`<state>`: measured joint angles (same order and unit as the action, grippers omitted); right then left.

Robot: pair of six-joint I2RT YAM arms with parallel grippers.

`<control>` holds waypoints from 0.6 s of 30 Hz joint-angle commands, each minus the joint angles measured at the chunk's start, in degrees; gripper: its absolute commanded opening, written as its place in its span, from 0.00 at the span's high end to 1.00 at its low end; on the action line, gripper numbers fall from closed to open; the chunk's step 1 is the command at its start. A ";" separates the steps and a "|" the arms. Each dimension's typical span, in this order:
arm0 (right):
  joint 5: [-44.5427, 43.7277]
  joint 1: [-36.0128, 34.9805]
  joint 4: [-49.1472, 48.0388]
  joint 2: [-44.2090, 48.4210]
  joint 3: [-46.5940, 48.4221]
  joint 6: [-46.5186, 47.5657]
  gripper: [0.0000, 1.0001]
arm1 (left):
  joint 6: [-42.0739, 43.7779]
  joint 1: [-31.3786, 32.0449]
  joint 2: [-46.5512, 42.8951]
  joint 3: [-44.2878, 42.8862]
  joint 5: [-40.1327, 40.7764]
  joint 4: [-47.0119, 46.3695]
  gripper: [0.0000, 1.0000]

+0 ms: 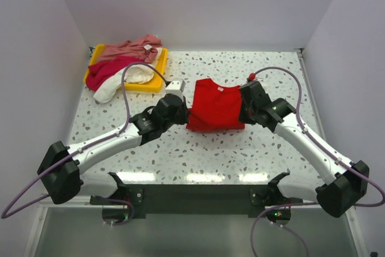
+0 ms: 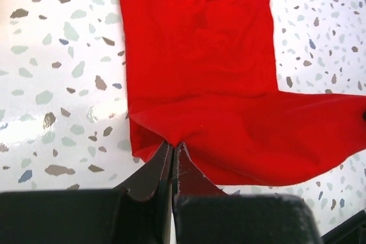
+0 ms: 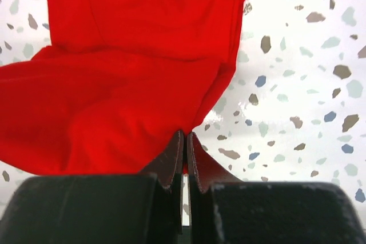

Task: Fold and stack the t-shirts
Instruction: Fold the tshirt

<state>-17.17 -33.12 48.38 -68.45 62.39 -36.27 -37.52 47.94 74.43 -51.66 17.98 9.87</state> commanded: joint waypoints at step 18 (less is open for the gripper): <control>8.38 -3.42 9.09 12.98 -5.97 -2.39 1.00 | 5.09 0.83 -14.04 7.45 -13.76 -0.47 1.00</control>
<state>-10.55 -34.17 53.89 -58.74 55.96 -36.14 -33.26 48.10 64.58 -44.99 6.57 9.26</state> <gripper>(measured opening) 0.017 0.023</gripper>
